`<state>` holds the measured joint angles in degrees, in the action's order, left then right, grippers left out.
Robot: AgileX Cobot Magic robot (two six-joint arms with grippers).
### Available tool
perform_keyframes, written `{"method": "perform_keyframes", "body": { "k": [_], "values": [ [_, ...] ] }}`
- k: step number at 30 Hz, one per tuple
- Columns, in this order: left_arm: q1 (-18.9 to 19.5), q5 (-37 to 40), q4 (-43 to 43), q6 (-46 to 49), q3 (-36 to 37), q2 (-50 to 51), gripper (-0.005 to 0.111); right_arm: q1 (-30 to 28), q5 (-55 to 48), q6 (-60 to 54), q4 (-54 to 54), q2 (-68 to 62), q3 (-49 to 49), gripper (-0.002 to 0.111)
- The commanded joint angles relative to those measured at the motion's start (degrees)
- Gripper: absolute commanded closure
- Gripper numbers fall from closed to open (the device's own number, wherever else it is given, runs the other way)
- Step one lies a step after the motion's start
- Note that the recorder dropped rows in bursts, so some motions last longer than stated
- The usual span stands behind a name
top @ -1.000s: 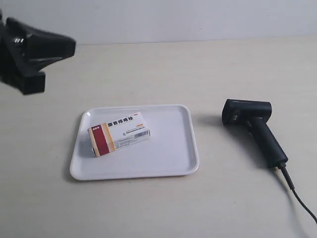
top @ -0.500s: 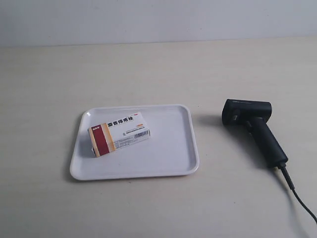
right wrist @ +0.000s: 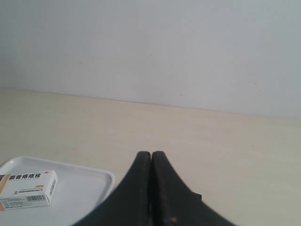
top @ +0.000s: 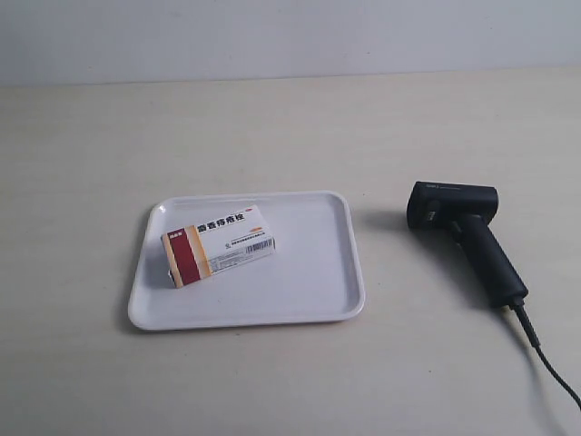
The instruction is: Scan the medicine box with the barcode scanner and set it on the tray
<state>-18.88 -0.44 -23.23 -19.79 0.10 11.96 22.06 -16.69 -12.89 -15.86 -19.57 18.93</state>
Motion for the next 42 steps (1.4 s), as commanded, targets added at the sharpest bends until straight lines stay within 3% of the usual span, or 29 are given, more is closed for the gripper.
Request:
{"method": "perform_keyframes", "body": {
  "k": [1,7,12,19,42],
  "values": [
    [2.66,-0.14,9.78,10.53,-0.10,-6.03,0.105,-0.14,0.11,0.08,-0.07,0.23,-0.30,0.108],
    [12.39,6.46,14.79,10.82,-0.10,-11.96,0.105,-0.14,0.11,0.08,-0.07,0.23,-0.30,0.108],
    [17.06,8.34,18.38,13.90,-0.10,-11.96,0.105,-0.14,0.00,0.08,-0.07,0.23,-0.30,0.108],
    [17.62,8.48,25.11,22.92,-0.10,-11.96,0.105,-0.14,0.00,0.08,-0.07,0.23,-0.30,0.108],
    [17.62,8.48,22.40,17.14,-0.10,-11.96,0.105,-0.14,0.00,0.08,-0.07,0.23,-0.30,0.108]
  ]
}}
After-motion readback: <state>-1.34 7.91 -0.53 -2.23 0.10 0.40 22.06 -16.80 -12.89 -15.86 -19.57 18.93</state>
